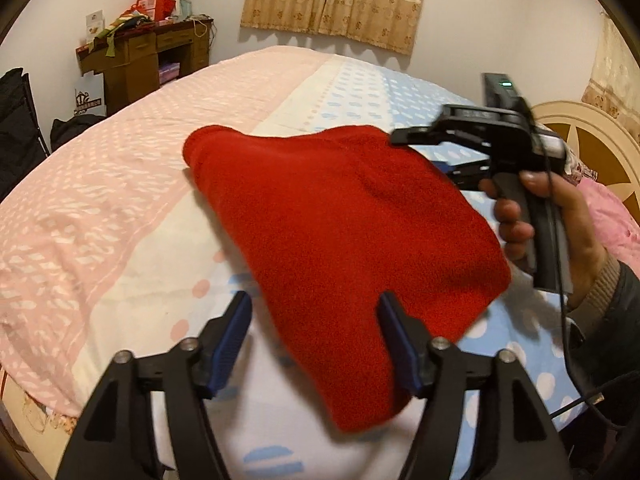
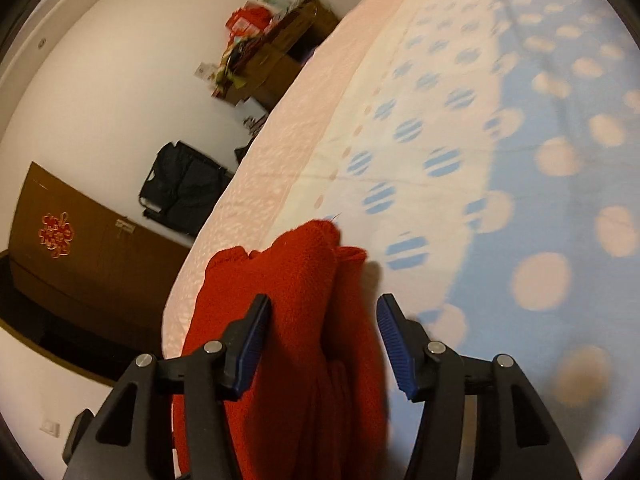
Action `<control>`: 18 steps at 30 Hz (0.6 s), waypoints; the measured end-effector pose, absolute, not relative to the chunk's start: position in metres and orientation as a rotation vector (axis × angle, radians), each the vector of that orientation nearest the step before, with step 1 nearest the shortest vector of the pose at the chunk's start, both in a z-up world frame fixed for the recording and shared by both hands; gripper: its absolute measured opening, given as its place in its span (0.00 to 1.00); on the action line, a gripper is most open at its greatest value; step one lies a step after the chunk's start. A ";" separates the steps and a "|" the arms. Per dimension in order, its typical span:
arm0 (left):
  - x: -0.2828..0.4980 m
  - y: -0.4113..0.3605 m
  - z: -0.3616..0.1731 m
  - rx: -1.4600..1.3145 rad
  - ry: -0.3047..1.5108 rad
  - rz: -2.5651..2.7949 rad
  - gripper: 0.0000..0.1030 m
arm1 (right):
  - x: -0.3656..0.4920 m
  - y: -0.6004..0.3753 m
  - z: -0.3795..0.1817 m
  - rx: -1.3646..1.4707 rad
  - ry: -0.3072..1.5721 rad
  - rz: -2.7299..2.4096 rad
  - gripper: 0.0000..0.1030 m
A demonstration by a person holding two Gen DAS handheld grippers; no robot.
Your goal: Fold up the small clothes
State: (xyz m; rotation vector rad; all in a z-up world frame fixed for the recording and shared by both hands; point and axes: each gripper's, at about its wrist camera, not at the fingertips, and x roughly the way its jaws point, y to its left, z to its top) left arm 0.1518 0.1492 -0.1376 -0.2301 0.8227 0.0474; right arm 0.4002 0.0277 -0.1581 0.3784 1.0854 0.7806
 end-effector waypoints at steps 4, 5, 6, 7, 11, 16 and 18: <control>0.134 0.152 -0.129 -0.231 0.787 0.072 0.74 | 0.364 0.013 -0.122 0.294 0.989 0.741 0.69; 0.128 0.153 -0.128 -0.228 0.776 0.077 0.78 | 0.352 0.010 -0.112 0.279 0.957 0.730 0.73; 0.125 0.154 -0.124 -0.220 0.762 0.084 0.83 | 0.338 0.007 -0.102 0.265 0.926 0.723 0.76; 0.122 0.154 -0.121 -0.212 0.749 0.090 0.86 | 0.327 0.004 -0.095 0.253 0.906 0.722 0.76; 0.115 0.155 -0.107 -0.211 0.704 0.081 0.88 | 0.280 -0.002 -0.066 0.190 0.819 0.674 0.76; 0.107 0.160 -0.091 -0.227 0.639 0.090 0.98 | 0.229 -0.010 -0.049 0.104 0.718 0.611 0.76; 0.102 0.158 -0.087 -0.230 0.628 0.090 0.98 | 0.215 -0.011 -0.044 0.076 0.693 0.610 0.76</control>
